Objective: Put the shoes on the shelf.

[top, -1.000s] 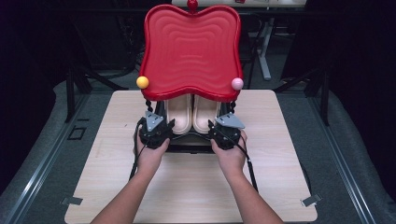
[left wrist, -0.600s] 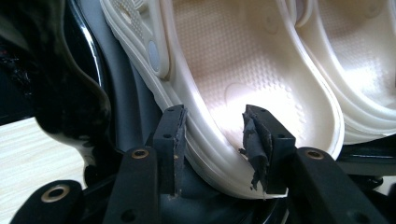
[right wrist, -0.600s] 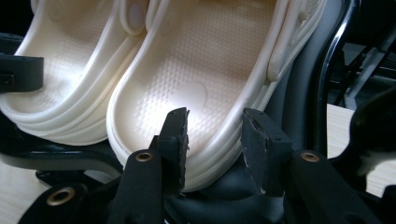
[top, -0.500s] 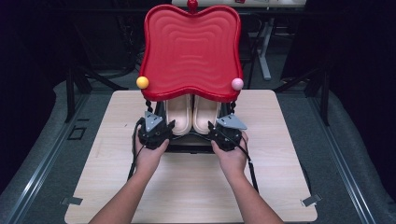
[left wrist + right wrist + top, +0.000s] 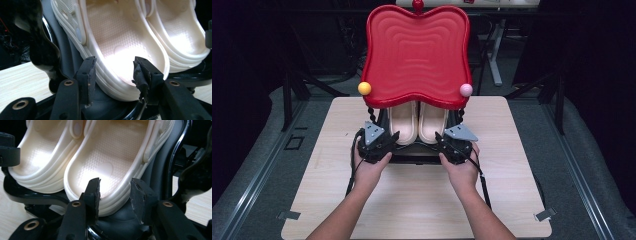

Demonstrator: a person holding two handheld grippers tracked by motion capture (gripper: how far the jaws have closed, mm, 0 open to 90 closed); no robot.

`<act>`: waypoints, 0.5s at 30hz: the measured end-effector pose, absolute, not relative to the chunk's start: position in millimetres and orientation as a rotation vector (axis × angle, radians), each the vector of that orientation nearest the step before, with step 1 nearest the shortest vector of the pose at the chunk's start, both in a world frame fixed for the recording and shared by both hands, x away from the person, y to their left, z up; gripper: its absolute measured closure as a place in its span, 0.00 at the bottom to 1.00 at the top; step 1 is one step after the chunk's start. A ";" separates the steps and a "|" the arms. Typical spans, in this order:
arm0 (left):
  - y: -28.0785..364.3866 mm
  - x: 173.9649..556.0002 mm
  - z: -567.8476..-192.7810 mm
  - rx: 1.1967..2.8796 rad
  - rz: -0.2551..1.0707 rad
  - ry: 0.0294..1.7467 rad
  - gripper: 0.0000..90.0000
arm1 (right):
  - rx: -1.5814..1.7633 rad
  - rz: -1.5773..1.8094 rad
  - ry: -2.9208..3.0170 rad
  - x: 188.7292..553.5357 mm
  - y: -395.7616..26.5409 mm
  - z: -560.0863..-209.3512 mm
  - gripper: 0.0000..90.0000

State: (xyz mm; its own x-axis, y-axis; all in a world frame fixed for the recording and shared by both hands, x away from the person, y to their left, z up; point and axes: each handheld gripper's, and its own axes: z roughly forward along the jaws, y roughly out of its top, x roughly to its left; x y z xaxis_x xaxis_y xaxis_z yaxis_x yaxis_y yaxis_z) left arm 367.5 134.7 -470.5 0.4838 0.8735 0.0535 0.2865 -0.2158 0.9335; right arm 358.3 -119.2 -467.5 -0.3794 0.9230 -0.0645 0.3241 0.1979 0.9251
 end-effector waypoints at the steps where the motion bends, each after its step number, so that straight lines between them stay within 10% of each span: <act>1: 135.1 366.9 -471.0 1.749 0.749 0.989 0.59 | 1.163 1.172 1.828 357.7 -119.2 -467.3 0.66; 15: 144.9 354.0 -468.2 1.752 0.721 0.993 0.56 | 1.146 1.154 1.842 346.8 -127.7 -468.6 0.64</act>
